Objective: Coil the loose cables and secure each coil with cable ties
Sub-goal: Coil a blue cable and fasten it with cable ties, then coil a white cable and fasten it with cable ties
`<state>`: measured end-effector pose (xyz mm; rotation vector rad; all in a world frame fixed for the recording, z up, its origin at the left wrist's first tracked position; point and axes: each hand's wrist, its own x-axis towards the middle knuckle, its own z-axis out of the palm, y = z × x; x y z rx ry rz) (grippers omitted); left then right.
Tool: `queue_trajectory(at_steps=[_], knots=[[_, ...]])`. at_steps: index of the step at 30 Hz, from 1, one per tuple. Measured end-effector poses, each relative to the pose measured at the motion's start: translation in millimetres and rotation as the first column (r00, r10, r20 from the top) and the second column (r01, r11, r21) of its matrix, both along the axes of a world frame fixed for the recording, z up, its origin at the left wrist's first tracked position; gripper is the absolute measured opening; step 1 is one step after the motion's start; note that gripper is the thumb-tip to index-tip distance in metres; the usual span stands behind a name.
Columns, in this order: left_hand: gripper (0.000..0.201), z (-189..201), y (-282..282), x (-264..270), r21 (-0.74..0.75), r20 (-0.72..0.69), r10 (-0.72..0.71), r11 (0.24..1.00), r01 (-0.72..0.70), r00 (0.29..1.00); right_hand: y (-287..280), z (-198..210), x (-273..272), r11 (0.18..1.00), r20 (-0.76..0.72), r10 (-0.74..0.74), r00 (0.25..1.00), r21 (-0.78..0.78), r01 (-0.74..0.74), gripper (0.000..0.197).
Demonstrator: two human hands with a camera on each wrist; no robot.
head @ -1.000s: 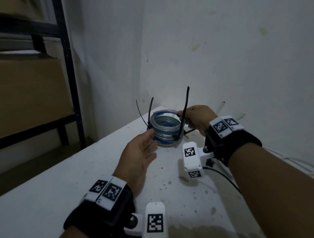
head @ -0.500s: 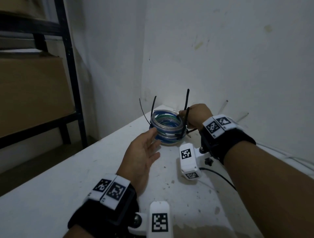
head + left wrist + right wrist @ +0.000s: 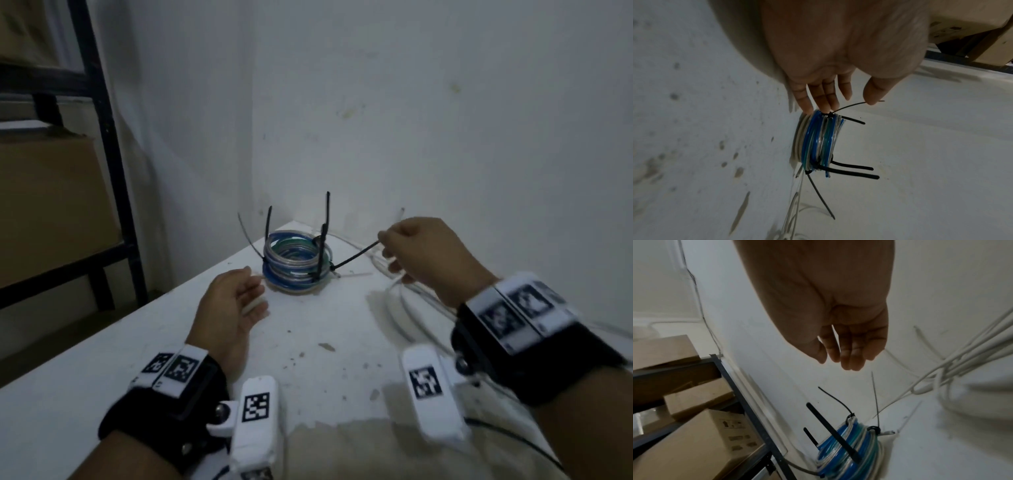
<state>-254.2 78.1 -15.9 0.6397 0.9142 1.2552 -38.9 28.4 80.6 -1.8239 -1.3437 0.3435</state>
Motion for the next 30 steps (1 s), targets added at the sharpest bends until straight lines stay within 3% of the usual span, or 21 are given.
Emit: queue_trajectory(at_steps=[3, 7, 10, 13, 16, 18, 20, 23, 25, 28, 30], knots=[[0.014, 10.1, -7.9, -2.5, -0.011, 0.027, 0.05, 0.999, -0.05, 0.998, -74.1, 3.2, 15.8, 1.0, -0.114, 0.001, 0.993, -0.025, -0.004, 0.023], [0.02, 29.2, -22.4, -13.3, 0.128, 0.034, 0.071, 0.989, -0.075, 0.997, -170.9, 5.9, 42.0, 0.998, -0.315, -0.023, 0.949, -0.058, 0.005, 0.02], [0.005, 44.6, -38.2, -11.7, 0.204, 0.029, 0.07, 0.976, -0.074, 0.997, -228.8, -0.7, 71.9, 0.994, -0.376, -0.105, 0.921, -0.044, 0.095, 0.019], [0.019, 61.2, -67.6, 20.8, 0.333, -0.086, 0.016, 0.943, 0.014, 0.996, -284.9, -12.2, 108.8, 0.974, -0.474, -0.216, 0.854, -0.046, 0.221, 0.017], [0.022, 69.7, -116.1, 76.2, 0.426, -0.329, -0.116, 0.867, 0.257, 0.937, -325.6, -28.4, 139.1, 0.942, -0.577, -0.3, 0.76, -0.051, 0.333, 0.017], [0.012, 69.9, -151.2, 120.3, 0.443, -0.517, -0.199, 0.77, 0.46, 0.832, -343.0, -40.3, 153.4, 0.919, -0.638, -0.326, 0.698, -0.04, 0.392, 0.017], [0.005, 65.5, -178.8, 162.8, 0.414, -0.7, -0.23, 0.641, 0.647, 0.676, -351.3, -51.3, 163.2, 0.907, -0.698, -0.326, 0.638, -0.039, 0.42, 0.015], [0.005, 57.7, -189.9, 217.4, 0.303, -0.932, -0.04, 0.458, 0.836, 0.36, -350.6, -65.3, 174.0, 0.906, -0.764, -0.304, 0.569, -0.046, 0.422, 0.014], [0.016, 58.8, -187.4, 244.1, 0.198, -0.979, 0.047, 0.448, 0.872, 0.198, -346.5, -76.0, 177.9, 0.9, -0.798, -0.288, 0.53, -0.036, 0.435, 0.016], [0.048, 59.7, -174.0, 269.5, 0.091, -0.995, 0.073, 0.519, 0.85, 0.062, -339.0, -92.2, 178.3, 0.899, -0.837, -0.261, 0.48, -0.029, 0.437, 0.015], [0.058, 55.0, -162.2, 278.5, 0.006, -0.993, 0.105, 0.526, 0.851, -0.057, -335.8, -99.3, 179.6, 0.9, -0.85, -0.257, 0.46, -0.037, 0.435, 0.016]])
